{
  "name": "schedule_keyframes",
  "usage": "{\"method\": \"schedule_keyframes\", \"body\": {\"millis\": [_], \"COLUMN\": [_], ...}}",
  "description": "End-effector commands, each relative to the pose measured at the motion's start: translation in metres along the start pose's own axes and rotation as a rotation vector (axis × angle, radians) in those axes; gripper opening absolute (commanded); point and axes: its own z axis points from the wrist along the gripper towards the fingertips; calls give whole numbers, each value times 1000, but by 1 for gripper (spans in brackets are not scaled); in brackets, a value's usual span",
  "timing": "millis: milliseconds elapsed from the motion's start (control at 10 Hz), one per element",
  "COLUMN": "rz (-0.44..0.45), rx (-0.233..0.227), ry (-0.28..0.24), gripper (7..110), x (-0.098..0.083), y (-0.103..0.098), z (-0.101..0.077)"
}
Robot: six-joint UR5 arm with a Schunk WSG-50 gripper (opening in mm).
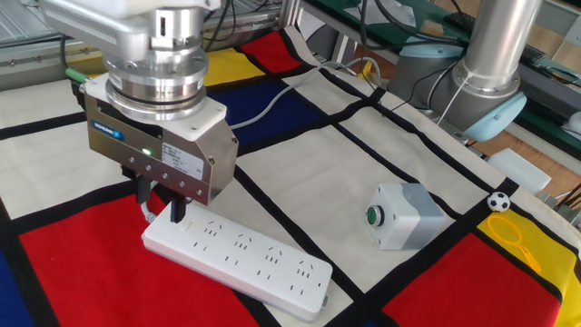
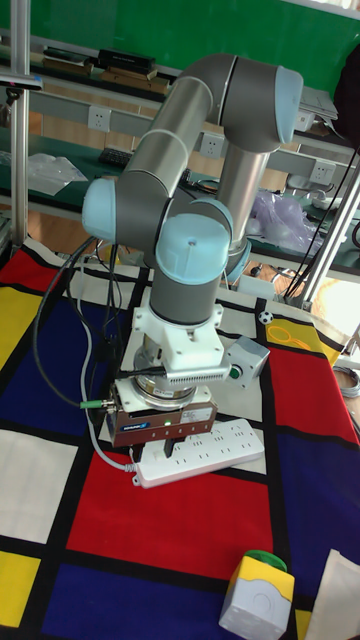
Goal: Turn on the power strip by pressing the button
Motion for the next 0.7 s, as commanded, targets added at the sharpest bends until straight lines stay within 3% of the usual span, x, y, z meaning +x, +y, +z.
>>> {"method": "schedule_keyframes", "body": {"millis": [0, 300, 400, 600], "rz": [-21, -7, -2, 2], "rx": [6, -12, -14, 17], "ry": [-32, -29, -14, 40], "gripper": [44, 44, 66, 66], "x": [4, 5, 9, 22], "y": [-5, -1, 0, -8], "z": [7, 8, 8, 8]}}
